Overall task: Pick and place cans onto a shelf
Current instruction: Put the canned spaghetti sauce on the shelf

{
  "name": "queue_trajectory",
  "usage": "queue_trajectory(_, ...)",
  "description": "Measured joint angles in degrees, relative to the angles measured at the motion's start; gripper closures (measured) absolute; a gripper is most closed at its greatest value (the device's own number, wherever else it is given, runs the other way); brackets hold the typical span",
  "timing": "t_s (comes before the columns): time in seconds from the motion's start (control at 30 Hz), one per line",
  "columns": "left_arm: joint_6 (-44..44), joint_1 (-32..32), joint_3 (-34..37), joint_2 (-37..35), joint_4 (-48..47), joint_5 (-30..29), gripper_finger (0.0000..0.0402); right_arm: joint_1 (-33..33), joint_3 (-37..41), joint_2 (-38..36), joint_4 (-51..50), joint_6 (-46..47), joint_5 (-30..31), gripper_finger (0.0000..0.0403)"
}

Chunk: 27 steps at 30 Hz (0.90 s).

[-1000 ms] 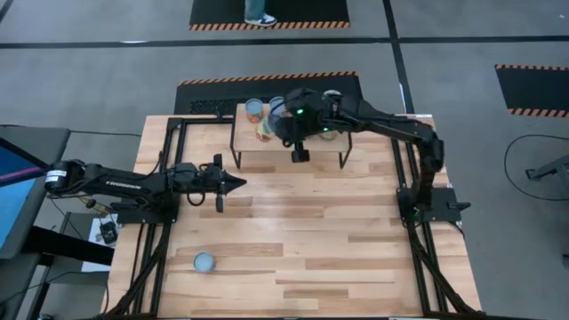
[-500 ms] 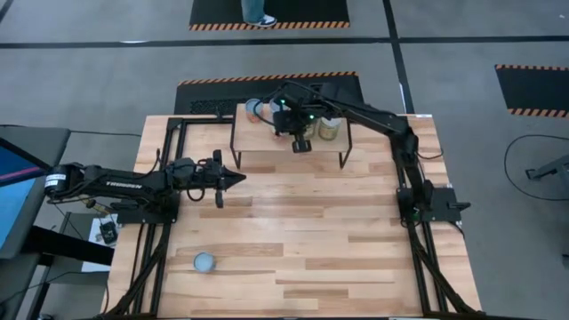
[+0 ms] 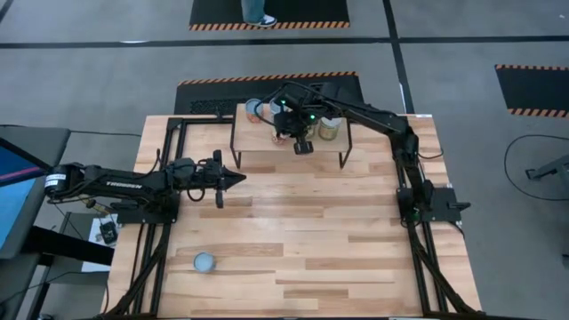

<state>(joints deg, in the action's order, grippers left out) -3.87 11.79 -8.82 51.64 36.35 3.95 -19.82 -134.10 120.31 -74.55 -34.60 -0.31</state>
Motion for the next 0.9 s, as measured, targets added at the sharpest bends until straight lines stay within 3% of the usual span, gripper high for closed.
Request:
queue_trajectory(0.73,0.0,0.0,0.0,0.0,-0.9,-0.1,0.0401,1.0,0.0,0.0,2.8,0.1,0.3,0.0300)
queue_trajectory(0.9,0.0,0.0,0.0,0.0,-1.0,0.0,0.0401,1.7,-0.2,-0.1,4.1,-0.4,1.4,0.0299)
